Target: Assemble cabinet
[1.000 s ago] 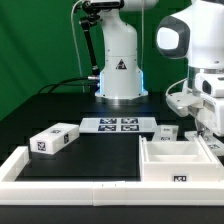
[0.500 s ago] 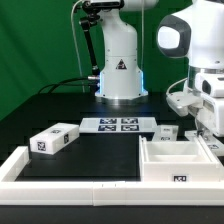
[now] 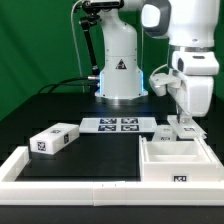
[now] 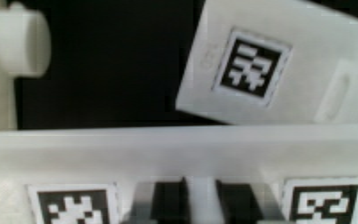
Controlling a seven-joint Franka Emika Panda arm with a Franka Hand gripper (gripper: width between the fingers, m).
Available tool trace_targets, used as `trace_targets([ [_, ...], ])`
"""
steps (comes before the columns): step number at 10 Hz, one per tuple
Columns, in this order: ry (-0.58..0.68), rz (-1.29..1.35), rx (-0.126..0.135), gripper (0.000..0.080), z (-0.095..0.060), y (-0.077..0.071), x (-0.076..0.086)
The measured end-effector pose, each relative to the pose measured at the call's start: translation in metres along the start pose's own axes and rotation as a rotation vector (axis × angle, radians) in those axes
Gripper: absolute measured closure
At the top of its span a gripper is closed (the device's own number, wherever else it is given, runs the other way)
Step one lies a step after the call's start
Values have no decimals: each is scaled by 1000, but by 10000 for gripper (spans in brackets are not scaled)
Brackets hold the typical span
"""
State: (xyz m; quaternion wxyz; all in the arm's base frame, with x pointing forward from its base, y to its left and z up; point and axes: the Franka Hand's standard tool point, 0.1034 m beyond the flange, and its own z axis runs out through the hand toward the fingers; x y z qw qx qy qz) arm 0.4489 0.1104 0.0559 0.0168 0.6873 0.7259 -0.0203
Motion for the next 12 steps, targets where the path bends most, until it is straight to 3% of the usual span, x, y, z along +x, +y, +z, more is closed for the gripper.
trace_targets([
  [2,-1,42,-9,730,-5,3,-13],
  [5,-1,42,-4,729,-2,2,-12],
  [7,-3,160,2,729,2,6,-2],
  [9,0,187,9,729,7,1,4],
  [12,2,176,9,729,9,1,2],
])
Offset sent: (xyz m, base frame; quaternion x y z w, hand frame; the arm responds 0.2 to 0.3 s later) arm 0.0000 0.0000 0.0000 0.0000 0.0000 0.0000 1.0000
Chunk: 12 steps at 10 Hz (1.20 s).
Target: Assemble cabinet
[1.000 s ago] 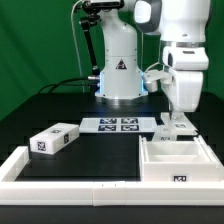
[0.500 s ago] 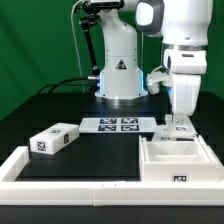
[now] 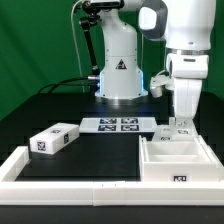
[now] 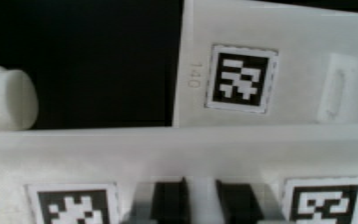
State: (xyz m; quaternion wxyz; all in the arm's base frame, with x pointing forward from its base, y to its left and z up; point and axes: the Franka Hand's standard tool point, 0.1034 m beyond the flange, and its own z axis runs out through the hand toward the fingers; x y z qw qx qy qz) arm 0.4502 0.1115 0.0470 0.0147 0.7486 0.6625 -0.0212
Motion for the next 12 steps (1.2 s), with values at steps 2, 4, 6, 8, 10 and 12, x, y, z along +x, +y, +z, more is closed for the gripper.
trace_targets([
  [2,-2,-5,-3,729,-3,3,-2],
  [4,-13,-3,3,729,-7,7,-3],
  [6,-14,-1,0,729,-9,10,-4],
  [8,-14,2,3,729,-7,10,-5],
  [10,-14,1,2,729,-7,11,-6],
  [12,-15,1,4,729,-6,10,-6],
])
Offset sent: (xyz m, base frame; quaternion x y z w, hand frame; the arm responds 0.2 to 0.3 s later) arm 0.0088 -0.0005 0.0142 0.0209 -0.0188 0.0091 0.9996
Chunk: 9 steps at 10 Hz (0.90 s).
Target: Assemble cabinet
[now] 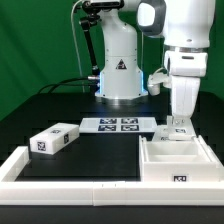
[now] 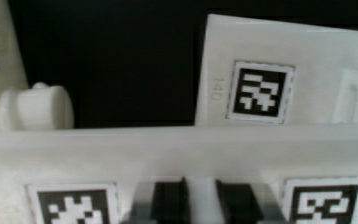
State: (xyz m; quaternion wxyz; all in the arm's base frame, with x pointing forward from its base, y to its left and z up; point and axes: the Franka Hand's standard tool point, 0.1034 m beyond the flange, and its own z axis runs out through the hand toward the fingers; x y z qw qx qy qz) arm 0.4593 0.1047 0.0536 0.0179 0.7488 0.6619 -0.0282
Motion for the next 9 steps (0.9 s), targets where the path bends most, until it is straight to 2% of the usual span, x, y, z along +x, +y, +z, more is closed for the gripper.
trace_targets([
  [9,0,-6,-6,729,-5,9,3],
])
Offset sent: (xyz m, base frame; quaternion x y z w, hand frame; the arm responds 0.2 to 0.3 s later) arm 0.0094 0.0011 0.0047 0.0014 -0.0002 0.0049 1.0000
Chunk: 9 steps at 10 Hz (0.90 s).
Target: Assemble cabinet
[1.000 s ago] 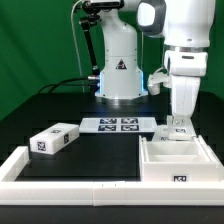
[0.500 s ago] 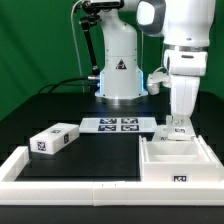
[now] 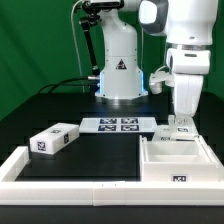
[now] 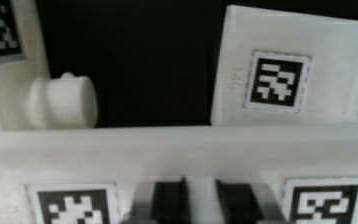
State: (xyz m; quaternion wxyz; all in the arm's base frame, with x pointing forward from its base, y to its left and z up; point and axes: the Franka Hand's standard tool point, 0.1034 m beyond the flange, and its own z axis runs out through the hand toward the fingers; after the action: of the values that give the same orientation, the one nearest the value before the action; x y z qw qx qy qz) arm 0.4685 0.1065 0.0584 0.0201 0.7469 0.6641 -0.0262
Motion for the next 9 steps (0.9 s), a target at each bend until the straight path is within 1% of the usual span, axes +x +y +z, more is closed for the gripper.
trace_targets([
  [3,-2,1,1,729,1,3,-5],
  [9,1,14,-1,729,2,3,-2],
])
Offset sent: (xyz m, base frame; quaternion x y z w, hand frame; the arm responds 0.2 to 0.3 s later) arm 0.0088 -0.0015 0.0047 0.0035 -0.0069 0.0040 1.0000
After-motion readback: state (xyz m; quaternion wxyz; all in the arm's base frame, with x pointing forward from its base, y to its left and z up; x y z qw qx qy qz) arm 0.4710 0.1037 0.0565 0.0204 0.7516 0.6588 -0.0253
